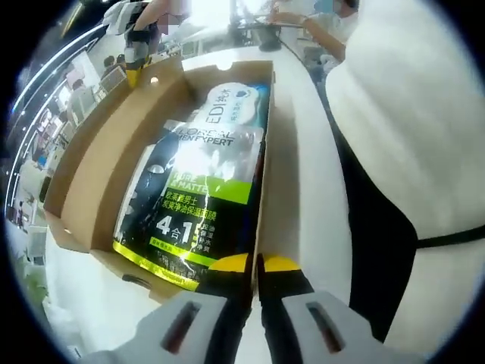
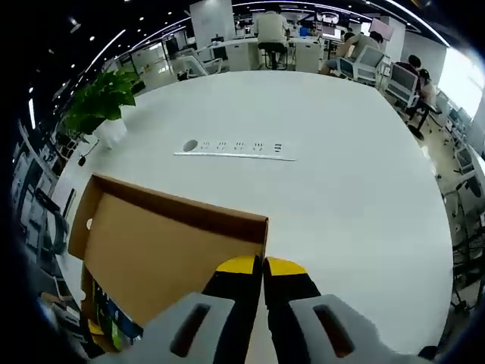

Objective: Operate the shoe box by opening the lid, removing the specified soft item, and placing it in the target area until the item is outside and the box remains undamaged.

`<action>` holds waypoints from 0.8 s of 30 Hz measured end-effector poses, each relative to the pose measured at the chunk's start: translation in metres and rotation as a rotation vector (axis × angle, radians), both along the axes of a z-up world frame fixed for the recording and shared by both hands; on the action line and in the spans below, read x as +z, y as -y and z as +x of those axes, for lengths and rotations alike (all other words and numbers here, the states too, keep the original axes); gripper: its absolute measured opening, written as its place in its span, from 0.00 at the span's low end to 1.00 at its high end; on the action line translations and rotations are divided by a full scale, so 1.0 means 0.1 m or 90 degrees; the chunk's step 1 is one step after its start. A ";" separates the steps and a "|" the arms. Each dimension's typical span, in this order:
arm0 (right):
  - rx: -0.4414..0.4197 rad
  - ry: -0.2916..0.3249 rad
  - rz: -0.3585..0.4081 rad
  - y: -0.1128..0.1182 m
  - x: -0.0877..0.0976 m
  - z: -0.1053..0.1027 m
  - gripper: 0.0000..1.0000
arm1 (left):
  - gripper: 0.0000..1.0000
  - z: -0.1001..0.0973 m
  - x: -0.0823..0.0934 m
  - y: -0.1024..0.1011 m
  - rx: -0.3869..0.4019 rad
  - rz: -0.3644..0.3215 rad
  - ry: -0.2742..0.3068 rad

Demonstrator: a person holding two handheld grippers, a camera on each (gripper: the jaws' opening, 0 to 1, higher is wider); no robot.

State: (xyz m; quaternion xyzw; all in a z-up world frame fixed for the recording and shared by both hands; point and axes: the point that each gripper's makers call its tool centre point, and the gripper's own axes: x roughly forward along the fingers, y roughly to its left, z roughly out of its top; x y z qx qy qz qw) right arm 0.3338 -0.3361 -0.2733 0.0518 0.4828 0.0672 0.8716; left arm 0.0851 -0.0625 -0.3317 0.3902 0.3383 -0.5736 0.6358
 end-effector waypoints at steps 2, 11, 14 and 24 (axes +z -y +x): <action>-0.049 -0.007 0.042 0.02 -0.04 0.00 0.00 | 0.03 0.00 0.00 0.00 -0.001 0.000 0.001; -0.028 -0.017 0.017 0.00 -0.21 0.00 0.01 | 0.03 0.00 0.00 0.01 0.000 -0.004 0.000; -0.043 -0.024 0.028 0.00 -0.28 -0.03 0.01 | 0.03 0.00 0.00 0.00 -0.001 -0.003 0.000; -0.044 0.020 0.046 0.01 -0.08 -0.07 0.02 | 0.03 0.00 0.00 0.01 0.000 -0.003 -0.007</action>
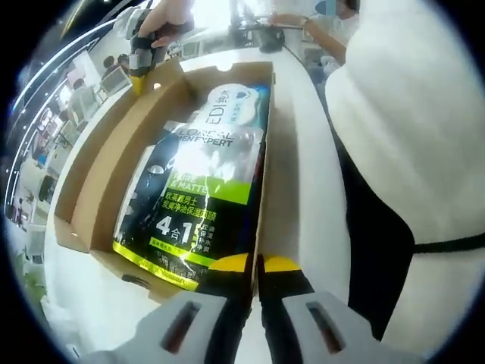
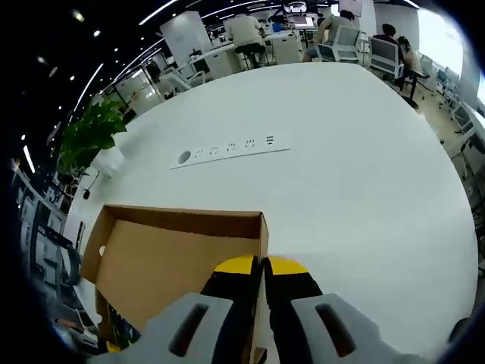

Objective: Operate the shoe box by opening the lid, removing the specified soft item, and placing it in the target area until the item is outside and the box remains undamaged.

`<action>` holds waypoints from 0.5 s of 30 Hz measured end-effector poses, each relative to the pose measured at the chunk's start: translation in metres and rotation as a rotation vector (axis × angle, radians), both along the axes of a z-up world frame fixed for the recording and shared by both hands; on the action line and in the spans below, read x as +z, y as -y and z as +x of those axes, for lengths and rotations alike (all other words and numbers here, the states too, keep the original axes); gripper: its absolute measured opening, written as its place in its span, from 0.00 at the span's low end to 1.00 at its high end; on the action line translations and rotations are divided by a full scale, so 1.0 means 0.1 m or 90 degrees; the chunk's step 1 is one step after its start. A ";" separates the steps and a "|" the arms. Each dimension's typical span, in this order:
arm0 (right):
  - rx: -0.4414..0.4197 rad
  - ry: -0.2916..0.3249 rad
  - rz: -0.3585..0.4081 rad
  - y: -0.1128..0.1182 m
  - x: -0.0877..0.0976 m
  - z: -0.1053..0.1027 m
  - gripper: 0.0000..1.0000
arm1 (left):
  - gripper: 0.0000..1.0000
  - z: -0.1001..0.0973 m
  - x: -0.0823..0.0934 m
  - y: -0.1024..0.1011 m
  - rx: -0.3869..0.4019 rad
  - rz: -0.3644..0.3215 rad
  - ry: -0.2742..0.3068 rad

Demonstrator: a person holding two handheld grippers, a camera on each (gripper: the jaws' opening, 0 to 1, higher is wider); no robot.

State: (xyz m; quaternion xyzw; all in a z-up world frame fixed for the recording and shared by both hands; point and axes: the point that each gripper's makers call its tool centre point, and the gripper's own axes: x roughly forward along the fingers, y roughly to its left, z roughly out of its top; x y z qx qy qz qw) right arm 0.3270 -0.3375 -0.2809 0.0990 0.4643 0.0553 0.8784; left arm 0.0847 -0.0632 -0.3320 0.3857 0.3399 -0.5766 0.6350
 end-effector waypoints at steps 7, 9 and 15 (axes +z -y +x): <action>0.009 0.058 0.027 0.02 0.29 -0.08 0.08 | 0.03 0.00 0.00 0.00 -0.001 -0.001 0.000; 0.018 0.082 0.037 0.02 0.38 -0.13 0.13 | 0.03 0.00 0.00 0.00 0.000 -0.002 0.001; 0.104 0.229 0.134 -0.19 0.85 -0.32 0.22 | 0.03 0.00 0.01 0.00 -0.002 -0.002 0.001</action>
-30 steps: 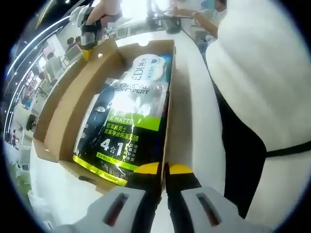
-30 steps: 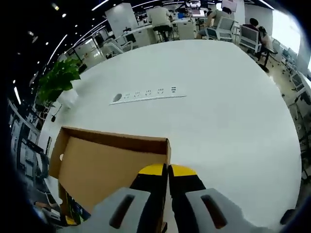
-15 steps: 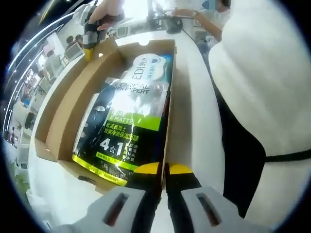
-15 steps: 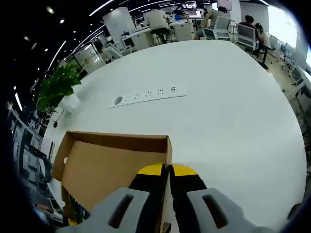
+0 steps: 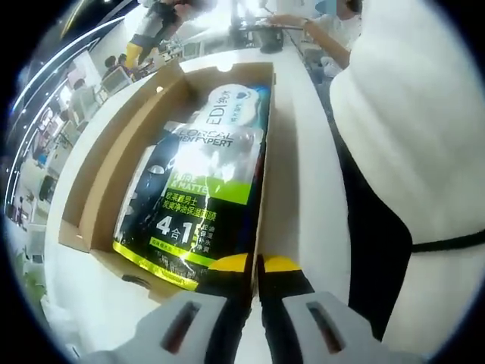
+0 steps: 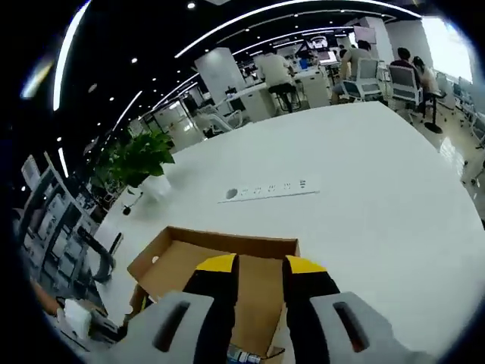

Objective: Operate the shoe box by opening the lid, removing the specified soft item, and placing it in the target area until the item is outside and the box remains undamaged.

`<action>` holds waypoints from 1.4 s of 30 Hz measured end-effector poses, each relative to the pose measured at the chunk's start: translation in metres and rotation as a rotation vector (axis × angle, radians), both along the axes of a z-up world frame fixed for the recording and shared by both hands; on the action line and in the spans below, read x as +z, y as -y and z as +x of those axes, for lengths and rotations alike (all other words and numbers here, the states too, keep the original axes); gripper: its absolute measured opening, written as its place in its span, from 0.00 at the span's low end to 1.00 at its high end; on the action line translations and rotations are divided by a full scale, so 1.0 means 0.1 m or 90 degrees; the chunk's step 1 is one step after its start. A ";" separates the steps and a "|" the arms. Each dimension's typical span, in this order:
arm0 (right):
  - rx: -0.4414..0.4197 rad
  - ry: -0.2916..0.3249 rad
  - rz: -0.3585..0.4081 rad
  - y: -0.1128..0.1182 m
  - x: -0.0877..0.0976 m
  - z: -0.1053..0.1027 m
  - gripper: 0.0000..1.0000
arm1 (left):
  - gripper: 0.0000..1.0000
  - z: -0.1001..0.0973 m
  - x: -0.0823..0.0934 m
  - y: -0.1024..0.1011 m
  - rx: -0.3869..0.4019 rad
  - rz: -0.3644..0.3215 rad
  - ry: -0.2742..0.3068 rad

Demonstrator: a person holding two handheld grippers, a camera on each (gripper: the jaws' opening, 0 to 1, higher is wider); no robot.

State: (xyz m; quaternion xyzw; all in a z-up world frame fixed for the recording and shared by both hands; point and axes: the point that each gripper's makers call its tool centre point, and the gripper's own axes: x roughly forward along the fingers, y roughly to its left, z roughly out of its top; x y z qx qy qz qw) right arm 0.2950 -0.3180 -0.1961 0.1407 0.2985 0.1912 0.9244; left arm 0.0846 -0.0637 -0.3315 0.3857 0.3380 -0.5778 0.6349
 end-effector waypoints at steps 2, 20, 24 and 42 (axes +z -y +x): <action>0.030 0.023 -0.005 -0.05 0.08 -0.17 0.22 | 0.03 0.00 0.00 0.00 0.002 -0.001 -0.002; -0.049 0.096 0.017 0.15 0.40 -0.83 0.35 | 0.04 0.01 0.00 0.00 0.009 0.002 -0.002; -0.044 0.122 0.042 0.15 0.51 -0.85 0.50 | 0.04 0.01 0.00 0.00 0.010 0.001 0.000; -0.055 0.179 0.037 0.14 0.70 -0.92 0.96 | 0.04 0.01 0.01 0.01 0.010 -0.008 -0.007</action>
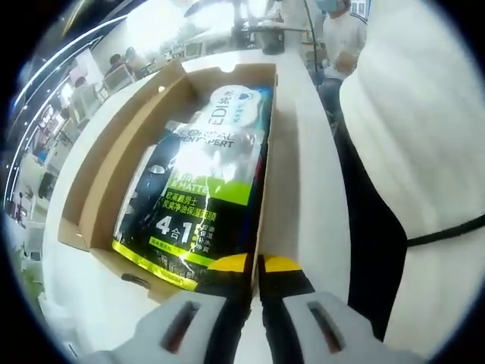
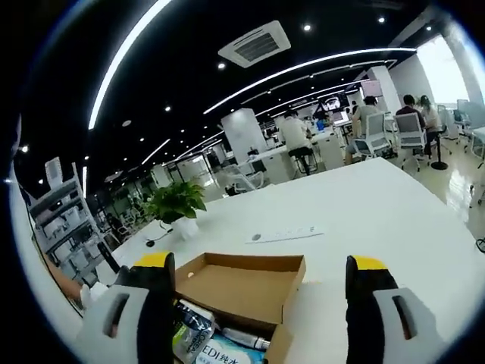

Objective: Operate the shoe box by opening the lid, removing the specified soft item, and placing it in the target area until the item is outside and the box remains undamaged.

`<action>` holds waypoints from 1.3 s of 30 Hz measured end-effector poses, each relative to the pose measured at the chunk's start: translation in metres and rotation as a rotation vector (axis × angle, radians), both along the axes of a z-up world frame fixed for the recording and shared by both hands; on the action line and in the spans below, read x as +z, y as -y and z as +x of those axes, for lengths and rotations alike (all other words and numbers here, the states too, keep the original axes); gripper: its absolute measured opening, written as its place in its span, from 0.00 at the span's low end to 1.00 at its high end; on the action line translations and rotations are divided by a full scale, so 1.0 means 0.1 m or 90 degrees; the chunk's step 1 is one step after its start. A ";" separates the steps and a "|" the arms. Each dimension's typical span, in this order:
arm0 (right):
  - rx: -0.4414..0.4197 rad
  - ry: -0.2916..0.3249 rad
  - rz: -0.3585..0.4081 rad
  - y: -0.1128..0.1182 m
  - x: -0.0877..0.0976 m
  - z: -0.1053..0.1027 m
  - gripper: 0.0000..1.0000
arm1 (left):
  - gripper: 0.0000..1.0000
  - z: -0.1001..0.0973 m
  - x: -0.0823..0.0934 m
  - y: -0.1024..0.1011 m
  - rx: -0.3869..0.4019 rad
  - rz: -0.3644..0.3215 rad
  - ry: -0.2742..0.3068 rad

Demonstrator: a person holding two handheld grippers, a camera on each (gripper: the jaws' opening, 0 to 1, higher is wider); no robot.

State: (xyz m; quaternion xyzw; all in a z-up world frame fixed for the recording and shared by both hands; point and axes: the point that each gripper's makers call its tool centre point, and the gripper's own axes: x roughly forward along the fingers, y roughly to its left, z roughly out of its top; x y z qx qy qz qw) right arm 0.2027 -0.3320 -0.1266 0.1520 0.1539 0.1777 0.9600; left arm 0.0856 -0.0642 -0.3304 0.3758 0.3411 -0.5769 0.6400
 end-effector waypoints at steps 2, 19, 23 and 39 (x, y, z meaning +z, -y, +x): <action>0.012 0.001 -0.028 -0.04 -0.03 -0.05 0.96 | 0.04 0.00 0.00 0.00 0.003 0.000 -0.001; -0.011 -0.100 0.028 -0.01 -0.45 -0.35 0.36 | 0.03 0.00 -0.09 0.03 -0.015 0.017 -0.036; 0.000 -0.105 0.032 -0.04 -0.47 -0.38 0.29 | 0.03 -0.03 -0.09 0.02 -0.024 0.015 -0.019; 0.106 -0.121 0.044 -0.39 -0.58 -0.54 0.38 | 0.03 -0.02 -0.09 0.03 -0.043 0.031 0.005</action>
